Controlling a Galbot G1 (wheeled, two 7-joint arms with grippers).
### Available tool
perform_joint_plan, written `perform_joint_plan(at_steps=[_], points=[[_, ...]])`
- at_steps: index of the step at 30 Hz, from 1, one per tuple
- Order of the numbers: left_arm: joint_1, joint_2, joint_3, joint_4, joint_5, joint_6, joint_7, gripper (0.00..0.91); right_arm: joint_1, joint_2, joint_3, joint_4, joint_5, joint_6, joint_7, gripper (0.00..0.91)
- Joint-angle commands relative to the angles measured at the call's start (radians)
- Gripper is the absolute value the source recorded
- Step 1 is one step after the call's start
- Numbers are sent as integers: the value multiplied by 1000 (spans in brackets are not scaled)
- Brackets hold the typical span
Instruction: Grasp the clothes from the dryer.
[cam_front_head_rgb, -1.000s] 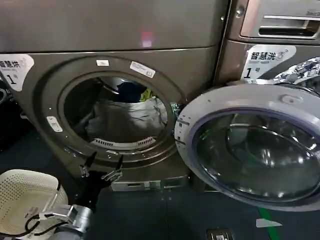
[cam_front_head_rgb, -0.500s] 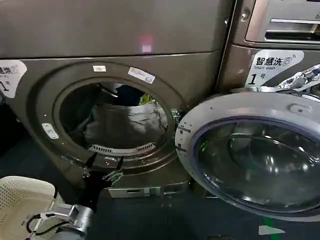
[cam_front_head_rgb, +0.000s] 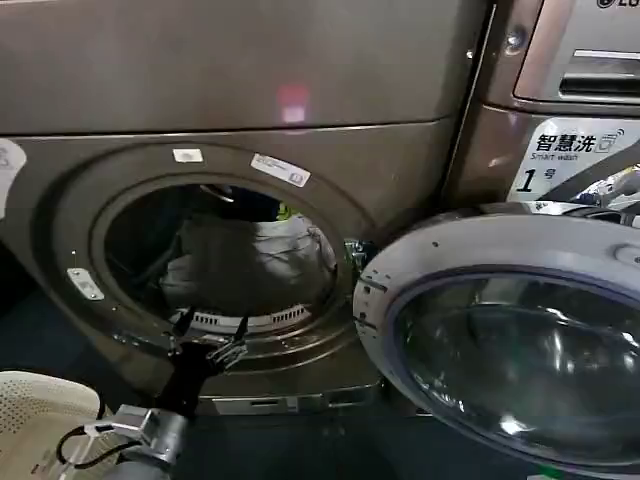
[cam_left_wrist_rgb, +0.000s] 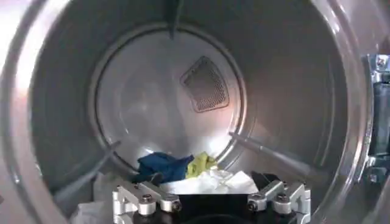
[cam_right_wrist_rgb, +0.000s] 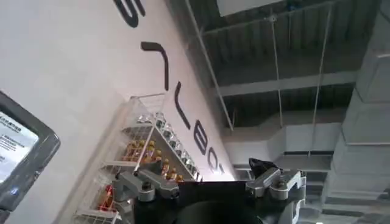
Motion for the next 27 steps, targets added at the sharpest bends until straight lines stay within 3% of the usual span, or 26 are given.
perform_joint_plan(at_steps=[1, 10, 14, 18, 23, 27], points=[[-4, -1, 8, -5, 12, 8, -6, 907, -4, -1, 6, 4, -2, -3, -4, 907], [-44, 13, 7, -12, 313, 59, 22, 907, -10, 9, 23, 23, -100, -76, 34, 907], [-112, 70, -4, 23, 547, 28, 76, 907, -13, 14, 35, 16, -107, -45, 28, 907], [-185, 105, -6, 37, 649, 25, 123, 907, -21, 11, 43, 8, -161, -26, 64, 907], [-307, 119, -14, 87, 788, -31, 264, 907, -36, 10, 72, 6, -167, -24, 65, 907], [-381, 103, 2, 127, 902, -53, 399, 907, -46, 14, 82, 17, -182, -32, 105, 907]])
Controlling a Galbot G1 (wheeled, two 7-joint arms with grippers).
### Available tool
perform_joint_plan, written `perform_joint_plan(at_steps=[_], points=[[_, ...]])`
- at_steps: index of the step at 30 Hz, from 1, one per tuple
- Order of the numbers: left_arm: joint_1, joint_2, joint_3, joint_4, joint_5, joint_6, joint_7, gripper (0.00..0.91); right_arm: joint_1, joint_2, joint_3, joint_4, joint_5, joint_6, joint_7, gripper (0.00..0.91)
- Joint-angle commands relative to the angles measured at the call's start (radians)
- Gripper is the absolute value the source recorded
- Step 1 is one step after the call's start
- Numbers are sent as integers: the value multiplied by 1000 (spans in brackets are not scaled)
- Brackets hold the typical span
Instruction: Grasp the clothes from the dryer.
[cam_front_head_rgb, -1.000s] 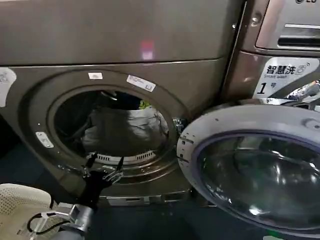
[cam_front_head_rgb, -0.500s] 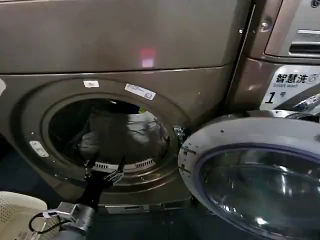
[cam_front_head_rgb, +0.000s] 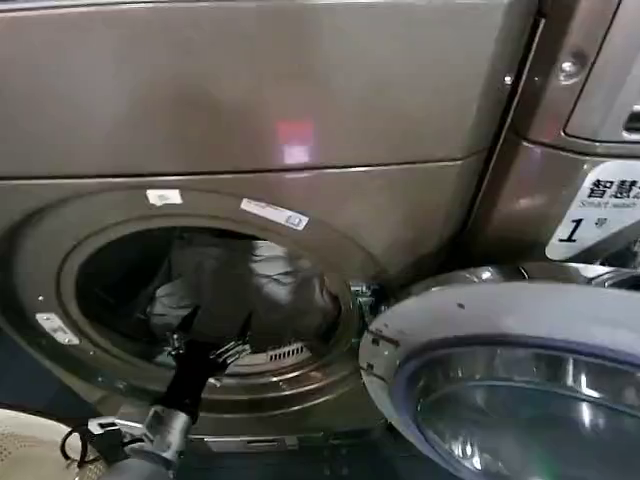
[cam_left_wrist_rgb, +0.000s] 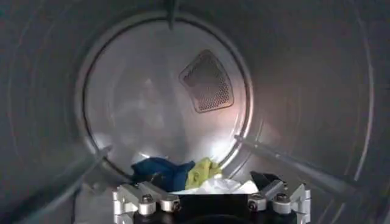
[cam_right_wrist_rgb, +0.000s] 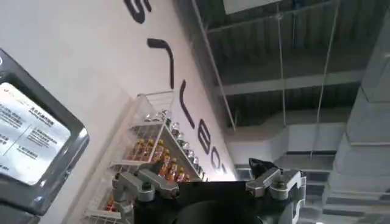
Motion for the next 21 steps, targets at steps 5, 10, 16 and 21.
perform_joint_plan(at_steps=[5, 10, 16, 21], points=[[-254, 21, 39, 110, 463, -57, 462, 907, -32, 11, 59, 37, -98, -36, 84, 907], [-350, 19, 68, 188, 565, -65, 610, 907, -53, 18, 73, 55, -98, -44, 92, 907], [-504, -36, 76, 291, 670, -73, 885, 907, -58, 15, 78, 73, -92, -63, 91, 907], [-599, -79, 52, 372, 734, -196, 1065, 907, -67, 16, 83, 82, -92, -66, 86, 907]])
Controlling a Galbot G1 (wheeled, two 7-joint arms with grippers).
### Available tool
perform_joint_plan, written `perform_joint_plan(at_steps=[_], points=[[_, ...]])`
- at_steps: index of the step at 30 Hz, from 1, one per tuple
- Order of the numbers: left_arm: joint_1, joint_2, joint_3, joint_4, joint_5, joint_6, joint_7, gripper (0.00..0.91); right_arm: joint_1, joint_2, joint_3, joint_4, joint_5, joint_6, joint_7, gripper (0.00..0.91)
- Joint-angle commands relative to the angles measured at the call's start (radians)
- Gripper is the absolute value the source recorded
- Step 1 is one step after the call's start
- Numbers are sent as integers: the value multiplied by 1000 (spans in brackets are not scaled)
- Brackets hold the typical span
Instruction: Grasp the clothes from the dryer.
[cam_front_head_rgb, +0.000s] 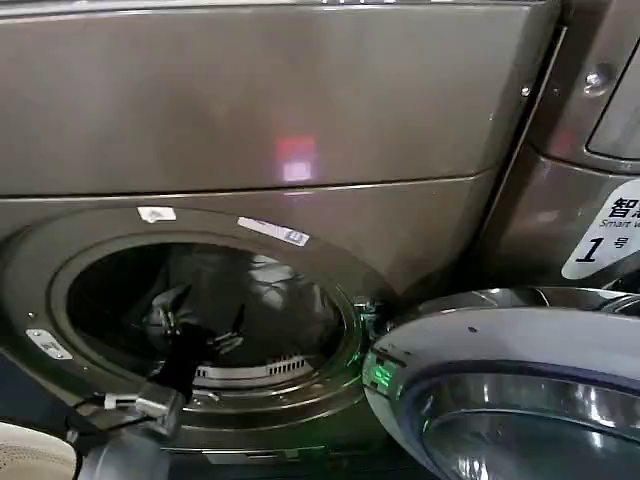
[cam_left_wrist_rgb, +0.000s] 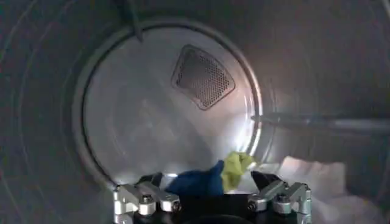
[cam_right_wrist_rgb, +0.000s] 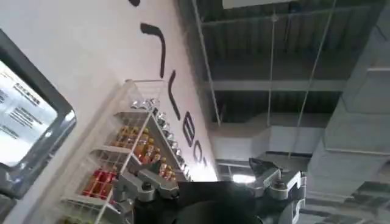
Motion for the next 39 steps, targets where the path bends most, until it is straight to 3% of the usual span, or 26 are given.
perform_joint_plan(at_steps=[1, 4, 18, 31, 39], points=[[-252, -66, -11, 183, 228, -168, 451, 907, -13, 0, 15, 15, -10, -9, 4, 907], [-283, -79, -18, 231, 266, -228, 452, 907, -14, 2, 19, 15, -3, -6, -1, 907], [-333, -129, -13, 432, 313, -166, 452, 907, -15, -12, -3, 14, 3, -10, -20, 907], [-375, -96, 21, 574, 269, -145, 452, 907, -56, 2, 22, 24, 11, -8, -24, 907], [-450, -127, 4, 680, 287, -150, 453, 907, -46, 6, -3, 32, 8, -9, -25, 907]])
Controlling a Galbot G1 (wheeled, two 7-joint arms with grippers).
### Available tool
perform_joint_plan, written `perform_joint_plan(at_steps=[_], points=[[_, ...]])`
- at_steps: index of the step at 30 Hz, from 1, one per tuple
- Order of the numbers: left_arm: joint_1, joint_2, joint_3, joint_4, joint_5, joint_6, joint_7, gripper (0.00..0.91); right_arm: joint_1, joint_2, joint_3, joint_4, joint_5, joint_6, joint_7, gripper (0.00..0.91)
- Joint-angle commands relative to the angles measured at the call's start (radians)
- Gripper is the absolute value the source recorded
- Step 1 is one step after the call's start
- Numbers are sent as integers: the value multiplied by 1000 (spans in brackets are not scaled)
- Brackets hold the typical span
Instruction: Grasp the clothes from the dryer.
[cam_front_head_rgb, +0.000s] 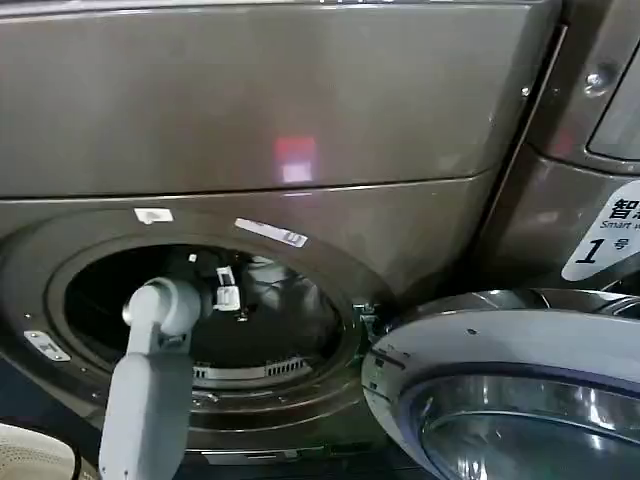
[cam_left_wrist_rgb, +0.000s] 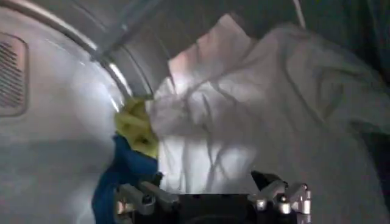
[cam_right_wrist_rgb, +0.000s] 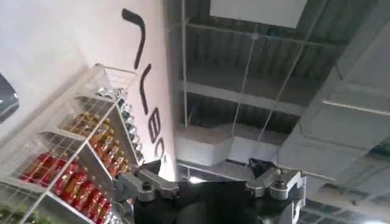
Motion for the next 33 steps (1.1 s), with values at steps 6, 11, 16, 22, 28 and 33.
perform_joint_plan(at_steps=[6, 11, 16, 22, 28, 33], points=[[-114, -39, -6, 177, 42, -12, 9, 907, -2, 11, -13, 17, -3, -1, 1, 907], [-142, -32, -4, 235, 29, -16, 9, 907, -13, 13, -5, 9, -2, -1, 1, 907], [-167, -31, 1, 292, 11, -11, 9, 907, -13, 14, -11, 6, -3, -1, 1, 907], [-191, -19, 4, 374, -18, -3, 9, 907, -16, 14, -14, 6, -3, -1, -1, 907], [-191, -15, 11, 423, -30, 0, 9, 907, -12, 15, -24, 8, -3, -3, -1, 907], [-207, -18, 10, 462, -31, 6, 8, 907, -11, 16, -28, 7, -3, -4, -1, 907]])
